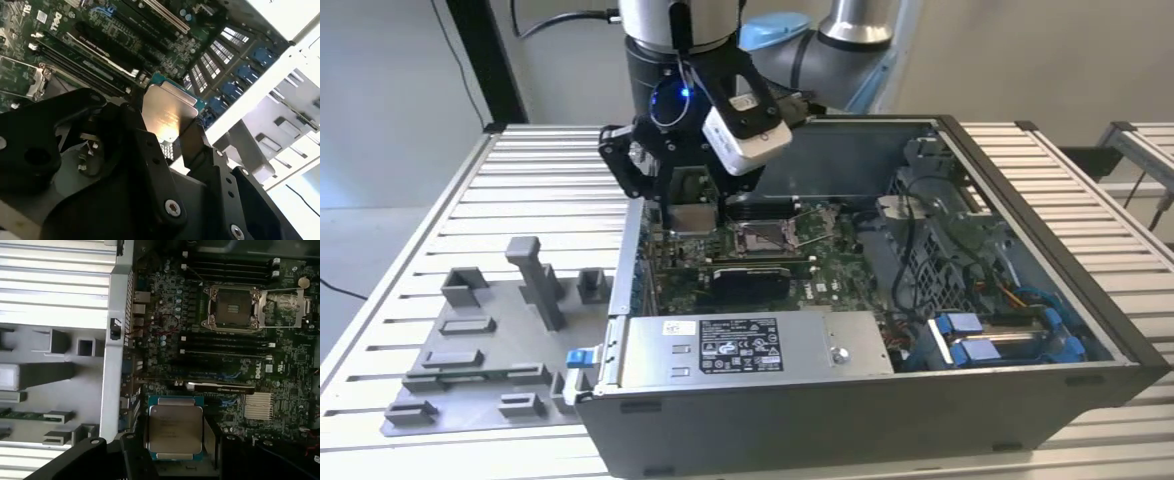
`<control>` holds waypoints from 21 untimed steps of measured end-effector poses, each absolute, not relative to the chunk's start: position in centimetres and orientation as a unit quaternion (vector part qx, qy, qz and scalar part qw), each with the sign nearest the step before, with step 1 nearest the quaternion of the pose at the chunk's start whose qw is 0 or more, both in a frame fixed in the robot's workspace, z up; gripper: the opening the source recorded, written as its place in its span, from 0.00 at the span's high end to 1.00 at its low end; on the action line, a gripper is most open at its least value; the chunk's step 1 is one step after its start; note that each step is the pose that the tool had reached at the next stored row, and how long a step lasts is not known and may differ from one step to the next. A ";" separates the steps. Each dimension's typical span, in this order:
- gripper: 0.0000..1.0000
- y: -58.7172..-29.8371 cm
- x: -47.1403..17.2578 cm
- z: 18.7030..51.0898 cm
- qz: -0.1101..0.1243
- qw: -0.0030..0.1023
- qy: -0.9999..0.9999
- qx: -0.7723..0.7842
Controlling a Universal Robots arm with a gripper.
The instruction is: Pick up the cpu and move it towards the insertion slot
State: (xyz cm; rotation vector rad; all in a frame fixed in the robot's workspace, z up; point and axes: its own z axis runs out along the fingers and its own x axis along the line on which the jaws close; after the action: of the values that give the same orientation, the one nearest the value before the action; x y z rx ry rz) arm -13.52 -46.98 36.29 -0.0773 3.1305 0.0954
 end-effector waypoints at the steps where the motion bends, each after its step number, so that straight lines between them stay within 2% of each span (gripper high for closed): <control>1: 1.00 -47.0 -13.1 36.3 0.030 0.004 0.999 -0.025; 21: 1.00 -46.5 -5.3 35.8 0.030 0.005 0.999 -0.018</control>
State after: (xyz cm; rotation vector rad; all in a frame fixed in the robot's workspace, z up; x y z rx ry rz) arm -5.31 -46.54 35.80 -0.0569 3.1302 0.0954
